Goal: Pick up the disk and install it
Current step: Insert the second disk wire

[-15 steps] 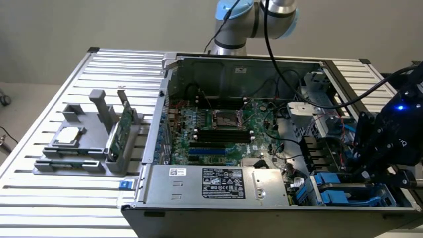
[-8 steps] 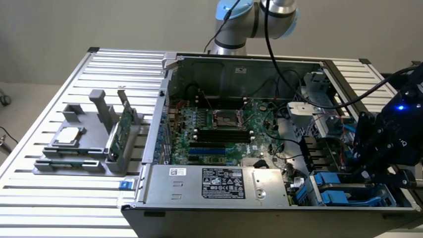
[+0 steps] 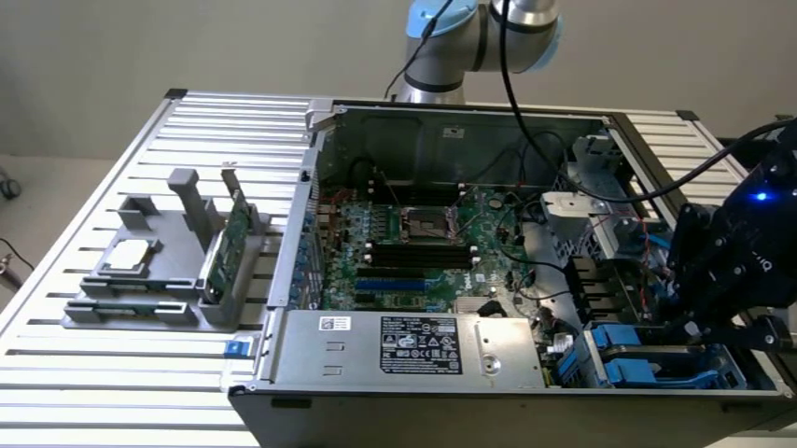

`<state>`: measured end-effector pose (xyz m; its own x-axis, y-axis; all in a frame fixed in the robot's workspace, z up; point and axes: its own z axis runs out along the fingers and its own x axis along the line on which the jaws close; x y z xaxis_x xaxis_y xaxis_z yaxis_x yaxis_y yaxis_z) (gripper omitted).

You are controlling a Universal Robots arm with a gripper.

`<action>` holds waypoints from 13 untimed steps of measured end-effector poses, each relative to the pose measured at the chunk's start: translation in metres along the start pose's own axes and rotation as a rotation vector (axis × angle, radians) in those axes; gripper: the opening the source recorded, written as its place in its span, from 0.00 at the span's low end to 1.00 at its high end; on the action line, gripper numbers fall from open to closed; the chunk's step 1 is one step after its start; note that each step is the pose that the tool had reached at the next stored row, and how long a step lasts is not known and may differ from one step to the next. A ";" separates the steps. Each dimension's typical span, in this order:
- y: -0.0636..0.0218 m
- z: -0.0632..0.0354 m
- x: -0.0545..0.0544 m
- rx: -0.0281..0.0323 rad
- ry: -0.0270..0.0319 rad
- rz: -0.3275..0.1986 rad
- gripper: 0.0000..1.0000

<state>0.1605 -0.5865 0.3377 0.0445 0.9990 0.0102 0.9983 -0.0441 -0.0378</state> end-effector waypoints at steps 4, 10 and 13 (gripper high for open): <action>-0.0004 -0.0099 0.000 0.0036 0.0000 0.000 0.25; 0.0001 -0.0109 0.000 0.0038 -0.0002 0.000 0.16; 0.0009 -0.0109 0.000 0.0038 -0.0001 0.000 0.11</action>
<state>0.1618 -0.5865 0.3486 0.0449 0.9989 0.0101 0.9981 -0.0445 -0.0416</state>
